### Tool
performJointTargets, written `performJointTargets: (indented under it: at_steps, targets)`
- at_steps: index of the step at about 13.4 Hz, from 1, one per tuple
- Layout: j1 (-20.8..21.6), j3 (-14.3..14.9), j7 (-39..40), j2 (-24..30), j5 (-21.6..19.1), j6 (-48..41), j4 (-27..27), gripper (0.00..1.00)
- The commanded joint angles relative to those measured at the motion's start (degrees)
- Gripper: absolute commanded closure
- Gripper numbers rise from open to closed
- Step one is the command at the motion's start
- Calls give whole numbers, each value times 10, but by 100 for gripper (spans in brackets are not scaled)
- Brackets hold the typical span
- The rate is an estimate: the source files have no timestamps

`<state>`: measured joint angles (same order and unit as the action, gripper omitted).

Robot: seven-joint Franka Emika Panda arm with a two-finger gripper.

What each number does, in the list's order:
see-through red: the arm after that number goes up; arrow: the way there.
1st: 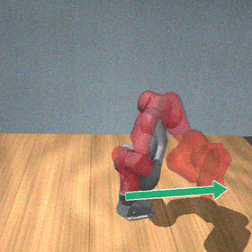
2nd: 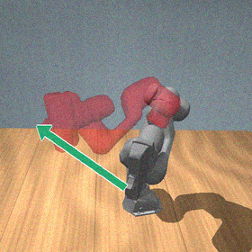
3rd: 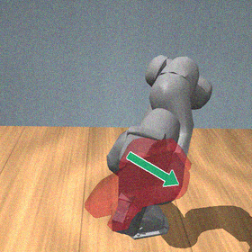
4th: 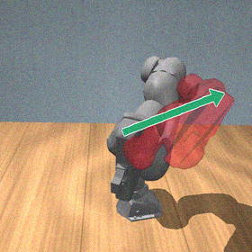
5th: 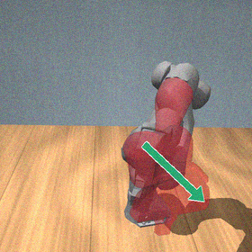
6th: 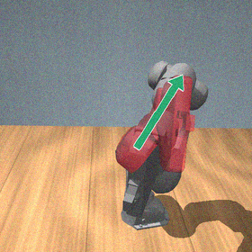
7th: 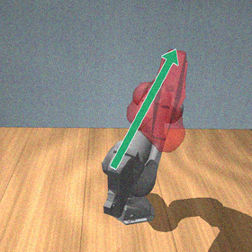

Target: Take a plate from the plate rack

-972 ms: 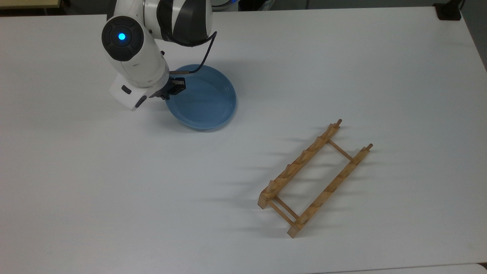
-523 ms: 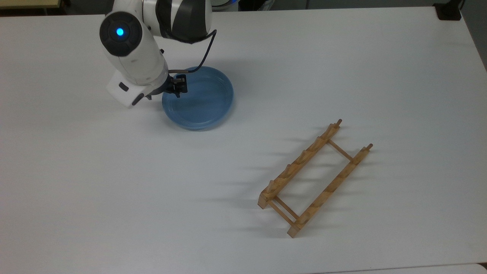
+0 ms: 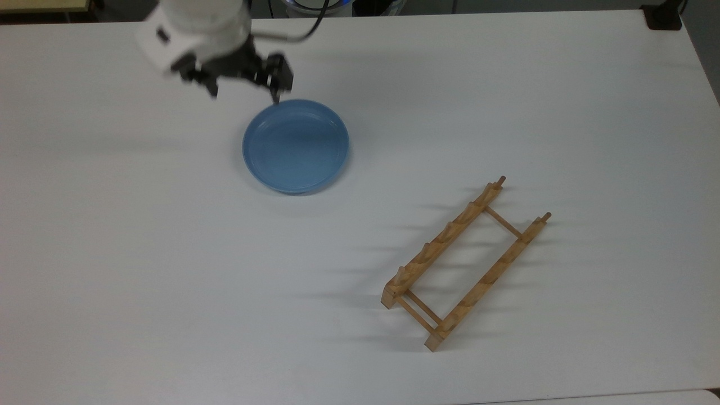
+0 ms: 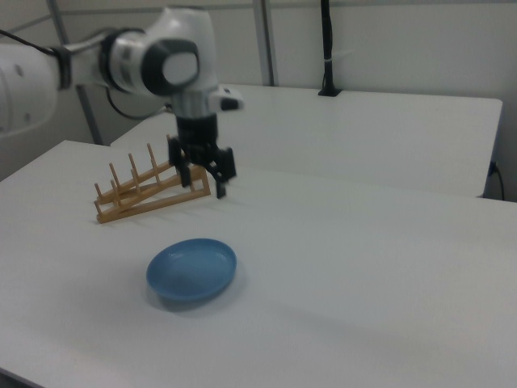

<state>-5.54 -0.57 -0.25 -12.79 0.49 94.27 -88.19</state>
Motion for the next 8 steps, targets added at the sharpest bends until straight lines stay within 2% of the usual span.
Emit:
performJointTargets:
  at_steps: [1, 5, 8]
  targets:
    - [26, 1, -71, 71, -11, -91, 15, 0]
    - [57, 1, -99, 111, -10, -131, 18, 0]
    - [62, 2, -69, 121, -11, -110, 16, 0]
